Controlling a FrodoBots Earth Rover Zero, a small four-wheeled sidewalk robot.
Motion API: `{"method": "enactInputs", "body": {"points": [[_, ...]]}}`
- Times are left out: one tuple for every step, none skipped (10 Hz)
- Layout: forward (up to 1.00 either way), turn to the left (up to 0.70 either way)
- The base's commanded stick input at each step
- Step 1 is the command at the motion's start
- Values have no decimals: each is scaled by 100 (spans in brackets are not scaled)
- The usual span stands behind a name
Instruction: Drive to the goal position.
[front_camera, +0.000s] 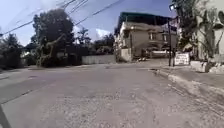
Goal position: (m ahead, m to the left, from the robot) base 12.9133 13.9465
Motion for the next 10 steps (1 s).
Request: {"method": "enactInputs", "body": {"points": [[100, 26], [100, 49], [100, 26], [100, 9], [100, 9], [100, 9], [100, 9], [100, 9], [100, 9], [100, 9]]}}
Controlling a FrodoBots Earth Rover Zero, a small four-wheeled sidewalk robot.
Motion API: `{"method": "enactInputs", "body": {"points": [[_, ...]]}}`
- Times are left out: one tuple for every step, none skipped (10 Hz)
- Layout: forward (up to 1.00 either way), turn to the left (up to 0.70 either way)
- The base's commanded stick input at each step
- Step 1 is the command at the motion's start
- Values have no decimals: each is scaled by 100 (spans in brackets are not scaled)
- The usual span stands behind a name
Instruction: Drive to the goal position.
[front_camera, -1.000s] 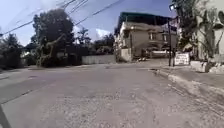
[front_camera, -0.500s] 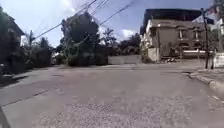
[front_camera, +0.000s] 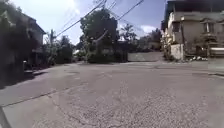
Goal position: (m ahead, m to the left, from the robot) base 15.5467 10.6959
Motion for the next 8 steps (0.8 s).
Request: {"method": "enactInputs", "body": {"points": [[100, 9], [100, 9], [100, 9], [100, 9], [100, 9], [100, 9], [100, 9], [100, 9]]}}
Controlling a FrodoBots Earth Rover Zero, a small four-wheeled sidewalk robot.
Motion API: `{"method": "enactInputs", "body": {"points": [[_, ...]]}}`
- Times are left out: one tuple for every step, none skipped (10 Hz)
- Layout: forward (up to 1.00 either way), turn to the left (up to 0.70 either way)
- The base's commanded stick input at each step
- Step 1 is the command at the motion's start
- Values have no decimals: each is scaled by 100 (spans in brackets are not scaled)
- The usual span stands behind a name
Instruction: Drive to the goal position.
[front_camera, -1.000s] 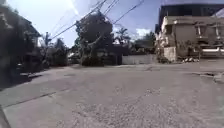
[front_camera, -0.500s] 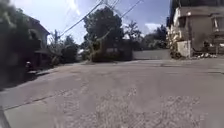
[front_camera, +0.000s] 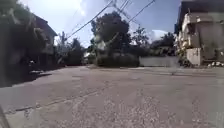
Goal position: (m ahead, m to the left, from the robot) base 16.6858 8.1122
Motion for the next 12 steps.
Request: {"method": "enactInputs", "body": {"points": [[100, 9], [100, 9], [100, 9], [100, 9], [100, 9], [100, 9], [100, 9], [100, 9], [100, 9], [100, 9], [100, 9], [100, 9]]}}
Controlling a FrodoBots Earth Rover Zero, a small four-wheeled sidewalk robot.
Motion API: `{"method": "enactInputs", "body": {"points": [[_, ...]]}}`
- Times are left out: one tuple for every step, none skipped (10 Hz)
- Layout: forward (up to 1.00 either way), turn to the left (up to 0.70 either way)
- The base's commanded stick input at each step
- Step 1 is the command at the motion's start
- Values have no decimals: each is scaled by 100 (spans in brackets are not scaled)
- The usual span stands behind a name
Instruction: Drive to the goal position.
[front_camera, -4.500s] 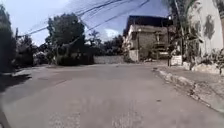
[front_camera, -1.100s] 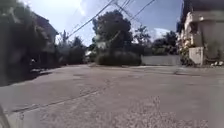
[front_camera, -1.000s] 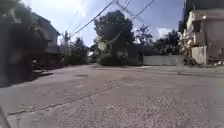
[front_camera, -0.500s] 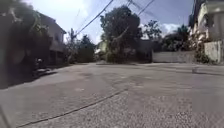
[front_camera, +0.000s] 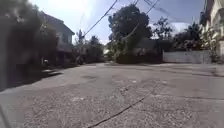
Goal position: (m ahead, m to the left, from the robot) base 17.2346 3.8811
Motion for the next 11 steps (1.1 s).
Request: {"method": "enactInputs", "body": {"points": [[100, 9], [100, 9], [100, 9], [100, 9], [100, 9], [100, 9], [100, 9], [100, 9], [100, 6], [100, -22], [100, -31]]}}
